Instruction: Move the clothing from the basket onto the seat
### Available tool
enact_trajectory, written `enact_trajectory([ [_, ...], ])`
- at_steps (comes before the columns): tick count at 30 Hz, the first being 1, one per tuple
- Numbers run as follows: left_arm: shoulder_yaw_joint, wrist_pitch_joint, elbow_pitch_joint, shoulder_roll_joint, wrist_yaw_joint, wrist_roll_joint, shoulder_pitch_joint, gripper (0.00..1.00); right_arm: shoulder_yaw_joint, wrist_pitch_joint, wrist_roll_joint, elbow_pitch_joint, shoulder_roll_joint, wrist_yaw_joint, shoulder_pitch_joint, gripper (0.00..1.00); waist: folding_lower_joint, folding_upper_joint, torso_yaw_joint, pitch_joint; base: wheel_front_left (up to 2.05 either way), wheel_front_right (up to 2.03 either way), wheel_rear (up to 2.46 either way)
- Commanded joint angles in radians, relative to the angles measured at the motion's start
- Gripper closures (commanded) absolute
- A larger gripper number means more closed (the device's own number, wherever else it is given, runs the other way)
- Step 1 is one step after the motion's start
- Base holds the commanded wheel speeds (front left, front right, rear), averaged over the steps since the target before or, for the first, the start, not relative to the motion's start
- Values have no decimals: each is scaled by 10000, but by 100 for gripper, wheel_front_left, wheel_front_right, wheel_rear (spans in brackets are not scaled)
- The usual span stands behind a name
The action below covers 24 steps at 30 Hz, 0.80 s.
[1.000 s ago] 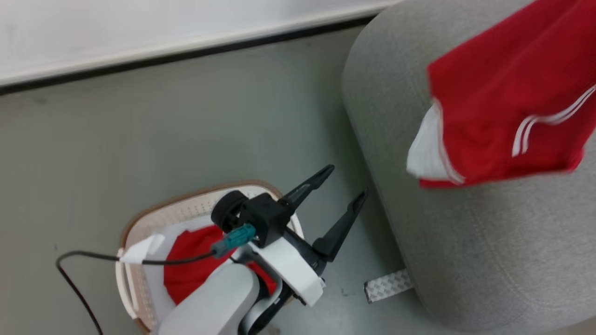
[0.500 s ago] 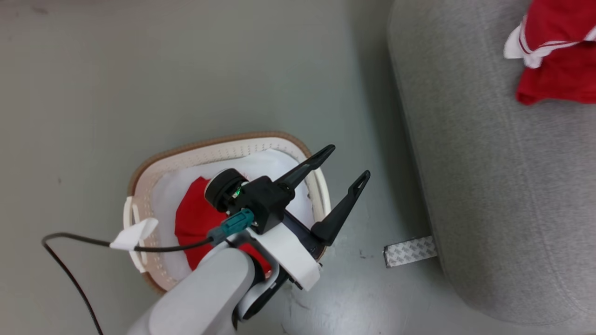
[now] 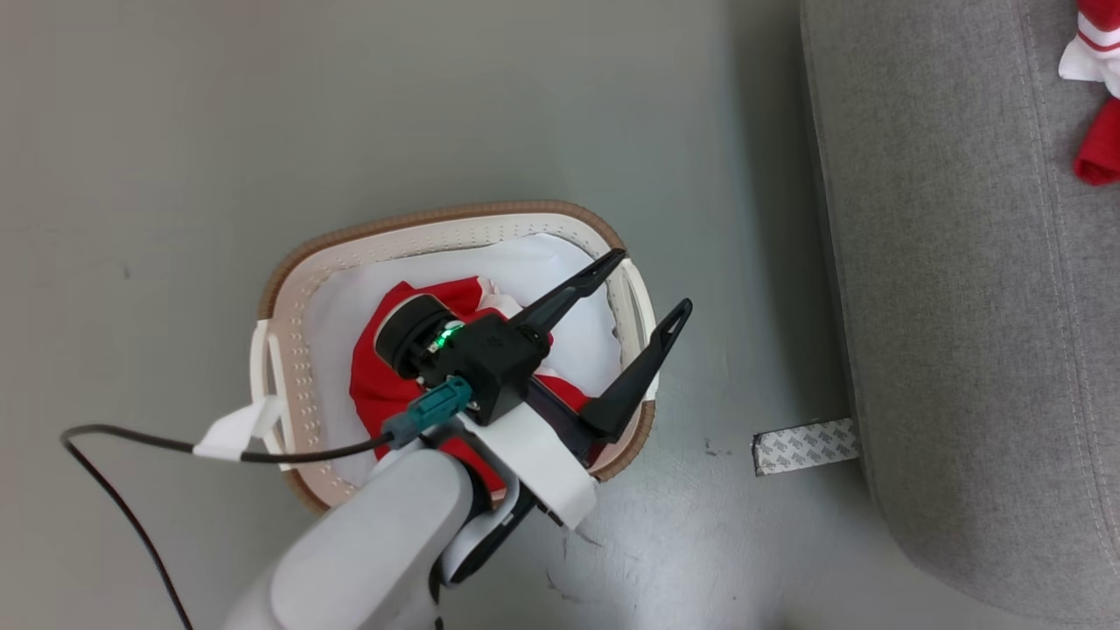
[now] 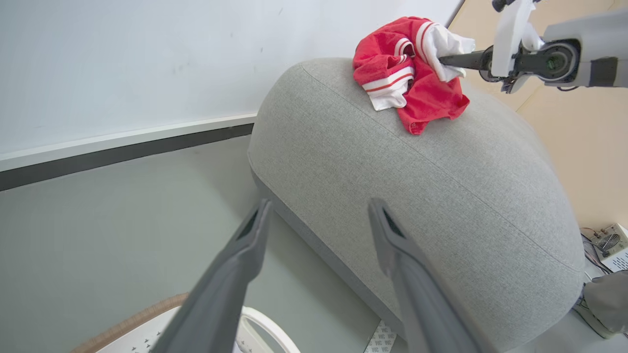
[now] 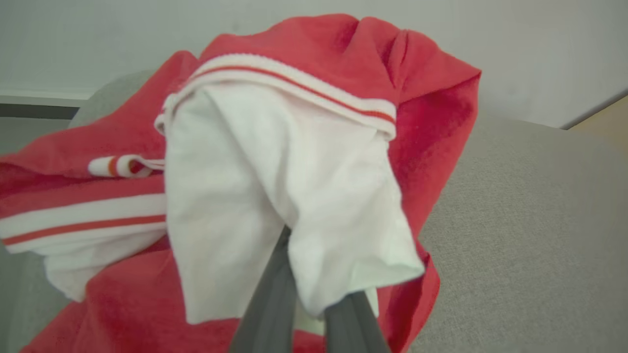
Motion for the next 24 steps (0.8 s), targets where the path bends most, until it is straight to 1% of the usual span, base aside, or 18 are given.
enact_trajectory([
  [1,44,-44,-20,91,46,16,-115,0,146,183,88,202,17,-22,95,100,-1,0,1,31,0,0,0],
  [3,65,-47,-6,116,63,-16,-141,0,260,319,162,328,43,-22,14,100,-1,0,-21,39,0,0,0],
  [4,80,-59,7,138,67,-30,-142,0,320,350,210,354,51,-22,-27,90,-1,0,-41,26,0,0,0],
  [6,97,-101,51,161,73,-47,-119,0,437,390,305,385,79,-22,-77,52,-1,0,-97,-62,0,0,0],
  [7,97,-120,72,164,72,-66,-107,0,498,411,341,394,91,-22,-92,0,-1,0,-123,-130,0,0,0],
  [10,98,-203,172,141,78,-141,-32,0,749,703,489,328,152,-22,51,0,-1,0,-185,-439,0,0,0],
  [14,112,-336,293,49,143,-269,174,0,1257,896,528,11,-97,-22,226,0,-1,0,-220,-1101,0,0,0],
  [15,112,-336,293,49,143,-269,174,0,1257,896,528,11,-97,-22,226,0,-1,0,-220,-1101,0,0,0],
  [22,420,-768,691,-27,278,-678,712,0,2153,742,311,-559,-758,-23,472,0,-1,0,-135,-2854,0,0,0],
  [24,571,-866,783,-37,333,-853,907,0,2278,592,438,-846,-864,-22,499,0,-1,0,-64,-3409,0,0,0],
])
